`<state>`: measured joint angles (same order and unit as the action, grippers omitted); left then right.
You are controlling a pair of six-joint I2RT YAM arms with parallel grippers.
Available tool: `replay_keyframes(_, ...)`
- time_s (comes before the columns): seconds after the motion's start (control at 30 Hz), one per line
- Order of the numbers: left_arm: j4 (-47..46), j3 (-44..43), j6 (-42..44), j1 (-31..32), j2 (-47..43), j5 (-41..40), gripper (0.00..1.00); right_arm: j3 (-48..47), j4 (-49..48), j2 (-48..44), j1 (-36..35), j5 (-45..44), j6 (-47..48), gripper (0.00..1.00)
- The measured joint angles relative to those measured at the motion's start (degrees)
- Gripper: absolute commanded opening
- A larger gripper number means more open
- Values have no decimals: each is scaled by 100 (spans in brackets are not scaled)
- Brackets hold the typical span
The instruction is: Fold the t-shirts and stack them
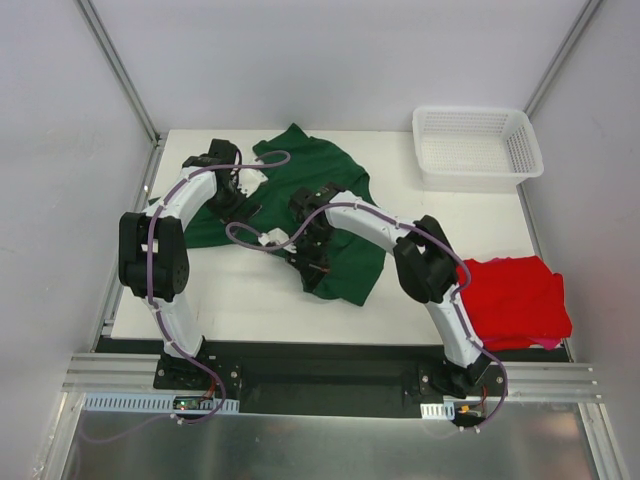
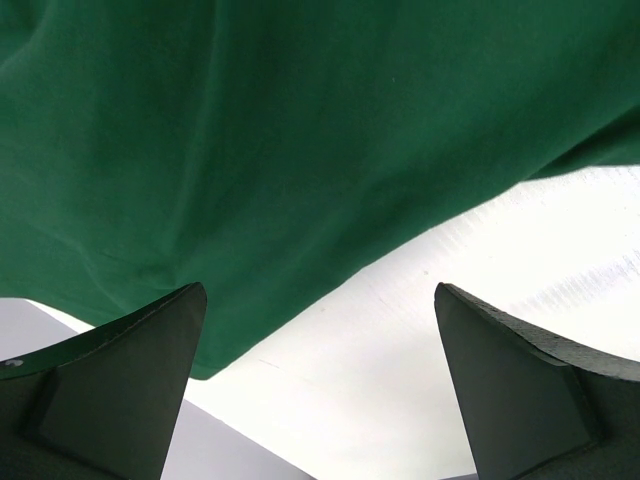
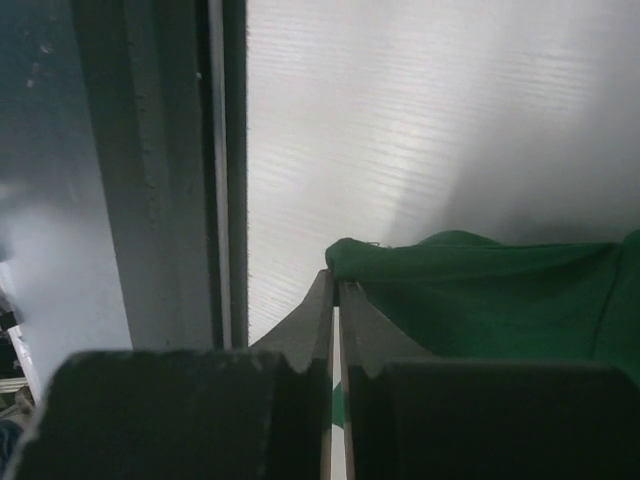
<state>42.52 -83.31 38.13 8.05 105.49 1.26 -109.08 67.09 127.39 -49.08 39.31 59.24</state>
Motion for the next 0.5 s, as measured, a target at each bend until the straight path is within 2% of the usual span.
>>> replay_keyframes(0.17,37,0,24,0,-9,-20,99,-107,138,299,-50,584,-4,2)
replay_keyframes(0.23,52,0,42,0,-37,-28,99,-343,219,542,-61,765,-35,13)
replay_keyframes(0.27,66,0,46,0,-55,-31,99,-476,223,647,-66,848,-63,23)
replay_keyframes(0.37,105,0,63,0,-118,-31,99,-708,240,774,-70,986,-175,29)
replay_keyframes(0.4,114,-2,66,0,-140,-31,99,-758,260,776,-68,1008,-188,36)
replay_keyframes(0.5,160,-37,63,0,-160,-31,99,-833,345,772,-17,1040,-267,48)
